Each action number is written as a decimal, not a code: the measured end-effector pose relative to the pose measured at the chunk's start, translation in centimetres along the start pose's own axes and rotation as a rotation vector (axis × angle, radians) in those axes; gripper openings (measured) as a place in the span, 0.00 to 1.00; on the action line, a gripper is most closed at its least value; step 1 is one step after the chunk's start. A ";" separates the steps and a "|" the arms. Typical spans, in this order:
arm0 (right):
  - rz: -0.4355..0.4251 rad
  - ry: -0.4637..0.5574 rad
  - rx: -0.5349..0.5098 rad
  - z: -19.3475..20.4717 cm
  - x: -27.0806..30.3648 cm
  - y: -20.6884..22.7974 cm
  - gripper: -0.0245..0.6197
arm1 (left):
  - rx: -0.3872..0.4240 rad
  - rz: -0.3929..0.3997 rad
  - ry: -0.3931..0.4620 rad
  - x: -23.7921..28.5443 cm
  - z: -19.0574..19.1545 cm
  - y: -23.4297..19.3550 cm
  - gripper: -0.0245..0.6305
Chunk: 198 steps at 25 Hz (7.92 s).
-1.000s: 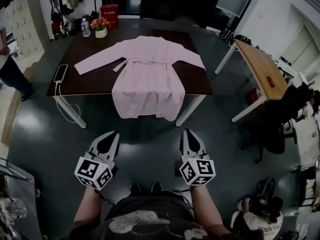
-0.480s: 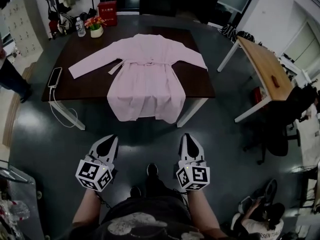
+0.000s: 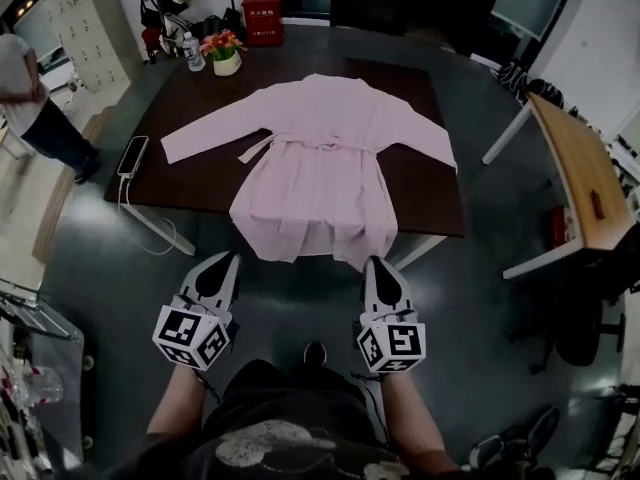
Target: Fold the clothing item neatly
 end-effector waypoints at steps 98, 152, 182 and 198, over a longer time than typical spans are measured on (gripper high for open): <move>-0.433 -0.536 -0.312 7.0 46.6 -40.7 0.07 | -0.166 -0.046 -0.194 7.5 1.6 -45.6 0.05; 0.176 -0.465 -0.205 2.4 46.6 14.8 0.08 | -0.066 0.148 -0.251 39.2 -0.7 -27.6 0.05; 0.100 -0.436 -0.433 1.2 56.1 19.3 0.05 | -0.020 0.018 -0.248 46.0 -2.2 -24.8 0.05; 0.037 -0.488 -0.376 4.2 54.5 20.3 0.09 | -0.025 -0.047 -0.244 46.7 -1.7 -21.2 0.05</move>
Point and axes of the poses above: the fingertips, and each gripper's own axes: x forward along the fingers, y to its right, z out of its underside, the point moved 4 cm from there along -x, backward along the fingers, and after that the axes turned 7 degrees about z, right-handed, at the moved point
